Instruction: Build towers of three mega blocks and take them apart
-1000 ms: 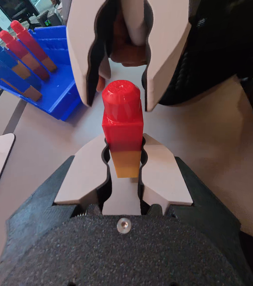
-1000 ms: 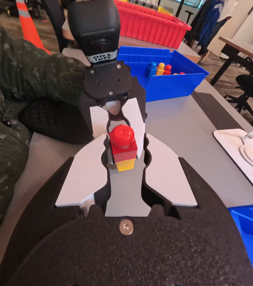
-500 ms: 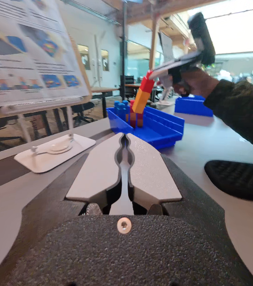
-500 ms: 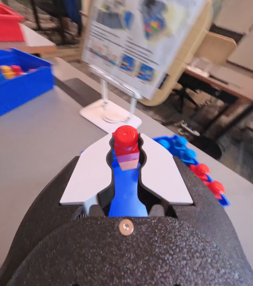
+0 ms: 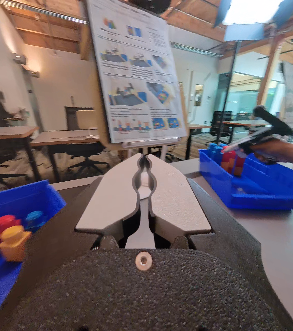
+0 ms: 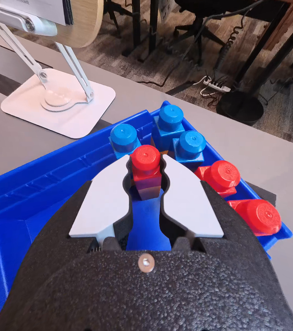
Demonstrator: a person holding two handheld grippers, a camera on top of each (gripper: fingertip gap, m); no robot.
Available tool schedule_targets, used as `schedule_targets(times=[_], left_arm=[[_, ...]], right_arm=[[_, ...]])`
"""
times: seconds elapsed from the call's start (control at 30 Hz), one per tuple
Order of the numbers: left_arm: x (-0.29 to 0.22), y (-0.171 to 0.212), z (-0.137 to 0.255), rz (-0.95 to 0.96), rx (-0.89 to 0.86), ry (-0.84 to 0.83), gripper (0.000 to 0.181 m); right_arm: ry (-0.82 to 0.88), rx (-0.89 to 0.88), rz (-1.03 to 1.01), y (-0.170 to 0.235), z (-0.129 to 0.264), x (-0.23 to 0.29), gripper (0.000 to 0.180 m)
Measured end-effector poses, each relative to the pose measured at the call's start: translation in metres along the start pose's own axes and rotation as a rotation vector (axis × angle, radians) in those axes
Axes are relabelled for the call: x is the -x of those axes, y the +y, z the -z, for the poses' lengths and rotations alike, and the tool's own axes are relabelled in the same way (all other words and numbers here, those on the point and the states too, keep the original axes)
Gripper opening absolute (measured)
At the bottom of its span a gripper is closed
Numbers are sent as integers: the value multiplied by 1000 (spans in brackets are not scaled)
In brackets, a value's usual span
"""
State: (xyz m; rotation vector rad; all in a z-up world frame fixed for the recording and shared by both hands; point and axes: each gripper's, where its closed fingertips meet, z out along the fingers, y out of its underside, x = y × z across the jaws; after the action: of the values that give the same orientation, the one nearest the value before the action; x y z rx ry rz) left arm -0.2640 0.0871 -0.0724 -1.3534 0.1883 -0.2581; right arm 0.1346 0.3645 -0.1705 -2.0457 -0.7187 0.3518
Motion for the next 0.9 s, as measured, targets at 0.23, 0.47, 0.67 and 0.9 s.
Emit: schedule_targets(times=[0.23,0.47,0.67,0.9], left_arm=[[129,13,18,53,162,-326,27],[192,98,4,53,562,-369,49],[227,166,-3,47,899,-328,58],[236,200,-1,-129,1056,-276,37]], right_arm=[[25,-312,18,-57,73,32,50],[-319,-430,150,-27,143,219,49],[-536,-335,228,48,147,318,48],[-620,-368,220,63,140,333,41]])
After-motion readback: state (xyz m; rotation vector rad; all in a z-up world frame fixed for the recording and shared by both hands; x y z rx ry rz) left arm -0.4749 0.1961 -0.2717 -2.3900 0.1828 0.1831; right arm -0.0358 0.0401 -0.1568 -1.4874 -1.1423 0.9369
